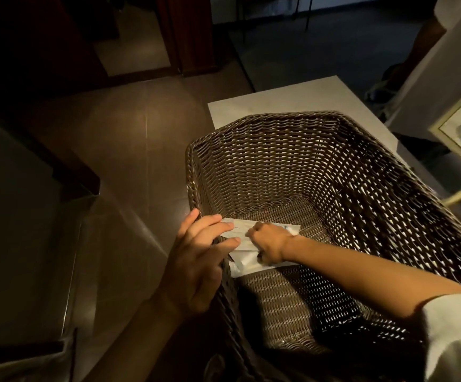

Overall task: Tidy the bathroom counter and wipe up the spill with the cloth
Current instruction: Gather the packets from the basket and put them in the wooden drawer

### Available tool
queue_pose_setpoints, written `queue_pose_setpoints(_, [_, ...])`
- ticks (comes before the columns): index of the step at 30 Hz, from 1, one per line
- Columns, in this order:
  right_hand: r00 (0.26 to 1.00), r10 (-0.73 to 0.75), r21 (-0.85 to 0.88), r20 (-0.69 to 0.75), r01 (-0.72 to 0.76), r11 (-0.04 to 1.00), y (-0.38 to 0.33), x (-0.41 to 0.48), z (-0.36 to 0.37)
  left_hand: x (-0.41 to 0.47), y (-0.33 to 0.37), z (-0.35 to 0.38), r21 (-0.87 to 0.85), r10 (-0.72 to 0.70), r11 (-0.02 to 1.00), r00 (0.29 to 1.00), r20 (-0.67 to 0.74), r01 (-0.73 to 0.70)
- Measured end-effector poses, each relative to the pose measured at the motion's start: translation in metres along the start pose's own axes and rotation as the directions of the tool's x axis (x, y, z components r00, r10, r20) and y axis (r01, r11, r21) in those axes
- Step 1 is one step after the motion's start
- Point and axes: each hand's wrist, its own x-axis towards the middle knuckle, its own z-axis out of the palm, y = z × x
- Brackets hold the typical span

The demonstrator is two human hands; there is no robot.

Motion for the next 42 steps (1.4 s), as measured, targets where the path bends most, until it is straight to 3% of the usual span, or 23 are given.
queue_pose_setpoints(6, [0.993, 0.031, 0.027, -0.114, -0.028, 0.999, 0.017, 0.002, -0.023, 0.003, 0.005, 0.000, -0.019, -0.010, 1.000, 1.000, -0.001, 0.010])
queue_pose_setpoints(10, [0.999, 0.033, -0.097, -0.018, -0.034, 0.995, 0.010, 0.018, -0.022, 0.002, 0.005, -0.001, -0.011, -0.021, 1.000, 1.000, 0.002, 0.021])
queue_pose_setpoints(16, [0.997, 0.033, -0.011, -0.067, -0.034, 0.999, -0.001, 0.024, -0.012, 0.003, 0.006, -0.003, 0.004, -0.008, 1.000, 1.000, -0.001, 0.008])
queue_pose_setpoints(19, [0.999, 0.035, 0.086, -0.009, -0.034, 0.996, -0.001, 0.020, -0.010, 0.004, 0.007, -0.001, -0.006, -0.017, 1.000, 1.000, -0.007, 0.017])
queue_pose_setpoints(23, [1.000, 0.012, 0.025, 0.003, -0.012, 1.000, 0.000, 0.019, -0.020, 0.003, 0.006, -0.002, -0.013, -0.020, 1.000, 1.000, 0.000, 0.020])
queue_pose_setpoints(31, [0.999, -0.025, 0.118, -0.030, 0.029, 0.993, 0.006, 0.002, -0.035, 0.002, 0.006, 0.001, -0.054, -0.050, 0.997, 0.999, -0.009, 0.050])
queue_pose_setpoints(37, [0.986, -0.011, 0.099, 0.169, -0.006, 0.995, -0.012, -0.018, 0.006, 0.002, 0.004, 0.001, -0.079, -0.055, 0.995, 0.998, 0.000, 0.055])
queue_pose_setpoints(42, [0.980, 0.015, 0.082, 0.201, -0.032, 0.996, -0.017, -0.018, 0.013, 0.002, 0.004, 0.001, -0.084, -0.045, 0.996, 0.999, -0.028, 0.042])
